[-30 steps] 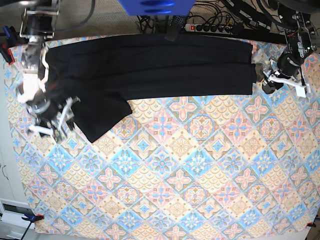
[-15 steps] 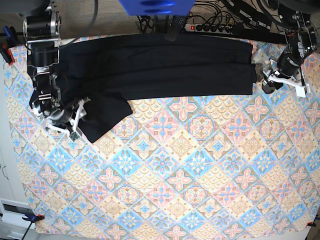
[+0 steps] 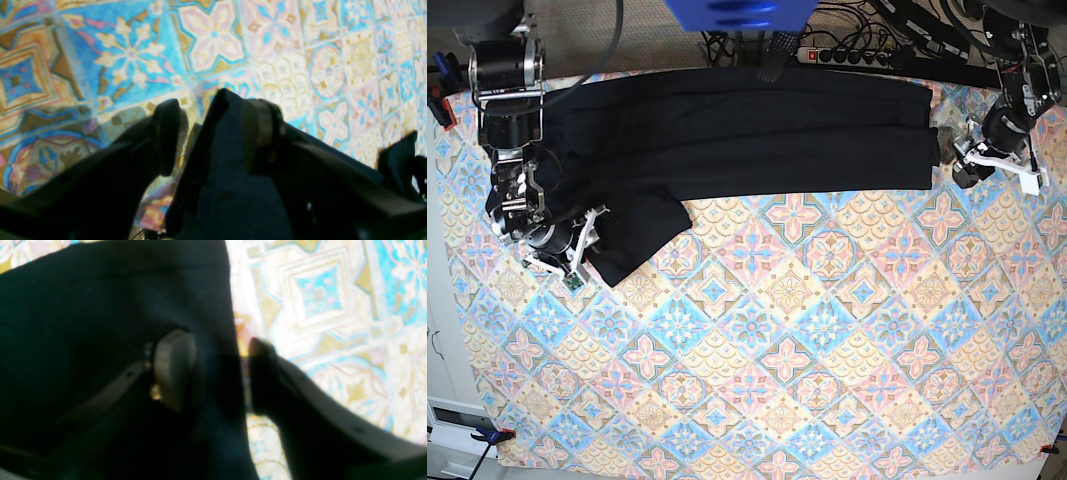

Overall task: Fold the T-shirt properly
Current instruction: 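Grasp the sleeve with the right gripper and fold it onto the shirt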

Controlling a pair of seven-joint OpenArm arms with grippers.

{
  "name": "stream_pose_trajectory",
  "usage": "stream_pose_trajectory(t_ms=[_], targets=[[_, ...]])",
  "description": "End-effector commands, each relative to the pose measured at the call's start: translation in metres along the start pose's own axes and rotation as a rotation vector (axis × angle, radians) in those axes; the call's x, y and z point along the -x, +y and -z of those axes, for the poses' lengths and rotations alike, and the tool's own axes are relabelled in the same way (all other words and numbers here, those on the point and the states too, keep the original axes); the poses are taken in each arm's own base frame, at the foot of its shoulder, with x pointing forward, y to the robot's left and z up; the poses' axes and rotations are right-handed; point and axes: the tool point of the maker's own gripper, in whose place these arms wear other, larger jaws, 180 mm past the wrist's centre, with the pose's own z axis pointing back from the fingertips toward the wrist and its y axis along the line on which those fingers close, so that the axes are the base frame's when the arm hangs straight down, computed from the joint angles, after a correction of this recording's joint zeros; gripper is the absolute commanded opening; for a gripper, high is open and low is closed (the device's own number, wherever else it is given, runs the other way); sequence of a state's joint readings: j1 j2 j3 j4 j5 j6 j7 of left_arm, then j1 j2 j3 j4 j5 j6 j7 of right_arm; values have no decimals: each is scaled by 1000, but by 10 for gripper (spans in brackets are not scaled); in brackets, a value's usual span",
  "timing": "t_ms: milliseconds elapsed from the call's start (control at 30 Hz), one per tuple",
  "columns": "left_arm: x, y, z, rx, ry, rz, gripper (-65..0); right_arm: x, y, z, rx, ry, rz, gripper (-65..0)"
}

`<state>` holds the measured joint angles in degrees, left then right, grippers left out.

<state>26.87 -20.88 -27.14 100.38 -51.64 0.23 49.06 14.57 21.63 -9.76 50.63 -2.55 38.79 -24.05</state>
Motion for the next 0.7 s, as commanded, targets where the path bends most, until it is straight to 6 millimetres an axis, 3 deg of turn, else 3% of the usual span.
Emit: stream_pose_trajectory(t_ms=[0, 133, 267, 433, 533, 667], targets=[[-11, -3, -3, 13, -31, 18, -350, 16, 6, 0, -23, 69, -29, -455], [-11, -3, -3, 13, -31, 18, -350, 35, 19, -1, -40, 91, -19, -590], [-11, -3, -3, 12, -31, 19, -350, 35, 25, -8, -31, 64, -29, -639], [-12, -3, -3, 13, -32, 19, -350, 26, 19, -28, 28, 8, -35, -646], [-12, -3, -3, 12, -32, 20, -350, 15, 18, -30, 46, -31, -4, -639], [-12, -3, -3, 13, -32, 19, -350, 15, 11, -33, 69, -46, 37, -551]])
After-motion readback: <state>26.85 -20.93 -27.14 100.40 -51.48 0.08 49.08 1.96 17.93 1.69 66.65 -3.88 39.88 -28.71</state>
